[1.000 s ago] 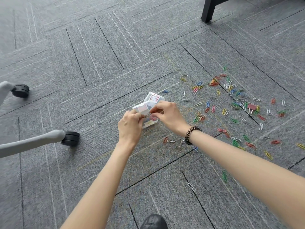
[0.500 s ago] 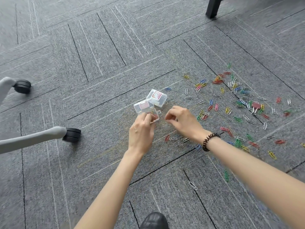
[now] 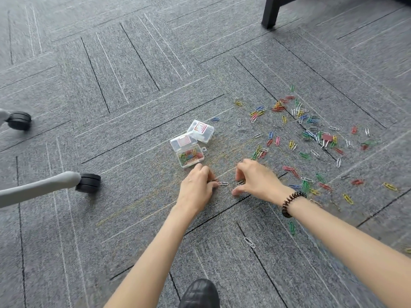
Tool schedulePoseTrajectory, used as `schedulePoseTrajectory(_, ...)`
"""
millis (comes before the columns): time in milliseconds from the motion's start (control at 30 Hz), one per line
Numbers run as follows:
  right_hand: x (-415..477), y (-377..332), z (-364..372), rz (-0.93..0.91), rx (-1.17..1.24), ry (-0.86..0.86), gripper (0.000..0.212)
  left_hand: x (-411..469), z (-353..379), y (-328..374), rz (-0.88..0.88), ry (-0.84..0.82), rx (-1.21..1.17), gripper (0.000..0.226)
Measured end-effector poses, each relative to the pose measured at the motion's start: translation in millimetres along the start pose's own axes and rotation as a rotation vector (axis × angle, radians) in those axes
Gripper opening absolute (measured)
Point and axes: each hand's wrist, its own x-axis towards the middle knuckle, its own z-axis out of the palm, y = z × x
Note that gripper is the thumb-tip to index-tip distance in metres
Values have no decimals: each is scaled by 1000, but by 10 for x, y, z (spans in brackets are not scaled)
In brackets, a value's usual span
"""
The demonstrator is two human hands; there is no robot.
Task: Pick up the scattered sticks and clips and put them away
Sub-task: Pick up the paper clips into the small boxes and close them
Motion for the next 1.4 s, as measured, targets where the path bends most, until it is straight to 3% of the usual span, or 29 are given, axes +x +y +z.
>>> schedulePoseTrajectory(400, -98, -37, 63, 97, 159, 146, 8, 52, -22, 65, 94, -54, -65, 12)
schedulePoseTrajectory(567, -131, -66, 102, 131, 98, 137, 33, 37, -8, 86, 123, -90, 0, 20)
schedulePoseTrajectory(767, -105, -87, 80, 132, 116, 116, 21, 105, -39, 123, 104, -138, 38, 19)
schedulePoseTrajectory(1033, -118, -174, 86, 87, -41, 120, 15, 163, -11, 151, 161, -222, 109, 12)
schedulePoseTrajectory(1167, -129, -154, 75, 57, -2, 130, 13, 81, 21, 95, 162, -104, 24, 12)
schedulePoseTrajectory(1400, -85, -74, 63, 17, 140, 71, 12, 208, -203, -134, -92, 323, -150, 8)
